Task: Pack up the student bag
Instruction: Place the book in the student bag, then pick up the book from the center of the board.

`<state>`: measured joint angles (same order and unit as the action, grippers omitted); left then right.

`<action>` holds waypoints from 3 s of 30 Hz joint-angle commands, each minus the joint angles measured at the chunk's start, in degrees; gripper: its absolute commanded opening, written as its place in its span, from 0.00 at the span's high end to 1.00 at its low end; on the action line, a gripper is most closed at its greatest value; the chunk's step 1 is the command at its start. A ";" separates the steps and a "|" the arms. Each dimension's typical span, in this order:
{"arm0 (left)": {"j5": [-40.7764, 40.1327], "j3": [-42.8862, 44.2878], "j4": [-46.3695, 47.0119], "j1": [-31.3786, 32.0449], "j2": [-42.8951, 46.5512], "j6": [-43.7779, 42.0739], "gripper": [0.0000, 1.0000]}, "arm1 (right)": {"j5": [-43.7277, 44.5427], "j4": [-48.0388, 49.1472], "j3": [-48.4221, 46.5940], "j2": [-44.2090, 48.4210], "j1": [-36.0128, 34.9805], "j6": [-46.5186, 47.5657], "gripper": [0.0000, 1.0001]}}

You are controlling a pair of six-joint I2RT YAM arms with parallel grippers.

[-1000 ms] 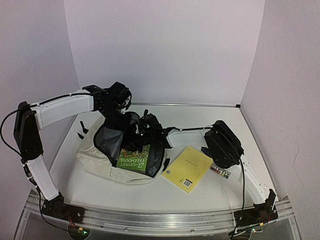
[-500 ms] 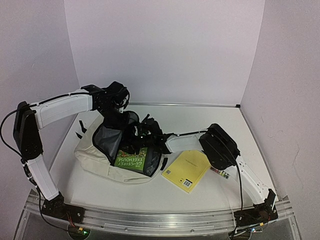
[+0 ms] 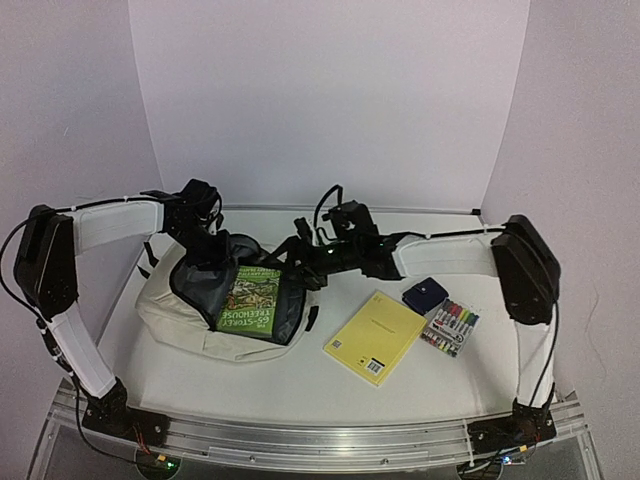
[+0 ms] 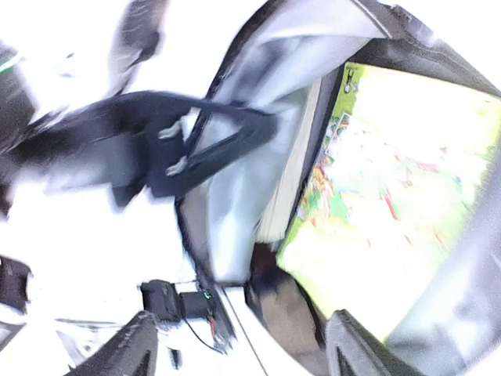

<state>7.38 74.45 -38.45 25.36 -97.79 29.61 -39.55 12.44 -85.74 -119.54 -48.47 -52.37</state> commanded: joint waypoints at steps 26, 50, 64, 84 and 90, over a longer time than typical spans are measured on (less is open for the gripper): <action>10.49 18.30 3.97 21.85 -12.80 -5.61 0.24 | -2.68 -36.81 36.44 34.01 28.49 21.54 0.03; 14.21 30.72 4.76 27.60 -34.47 -0.96 0.31 | -3.61 -29.85 42.27 24.20 28.14 21.16 0.19; 22.85 22.89 16.05 29.48 -28.40 -0.19 0.63 | -4.89 -28.42 36.62 18.82 26.14 25.56 0.32; 7.17 12.21 15.80 26.88 -10.66 5.45 0.83 | -2.49 -9.98 18.69 9.19 13.59 15.68 0.40; 2.59 2.79 14.14 23.22 -4.58 9.80 0.78 | -0.43 -7.53 9.99 -1.57 11.46 12.27 0.40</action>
<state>11.66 81.87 -26.36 49.19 -106.85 35.53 -39.92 -2.37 -70.78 -114.60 -35.10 -37.12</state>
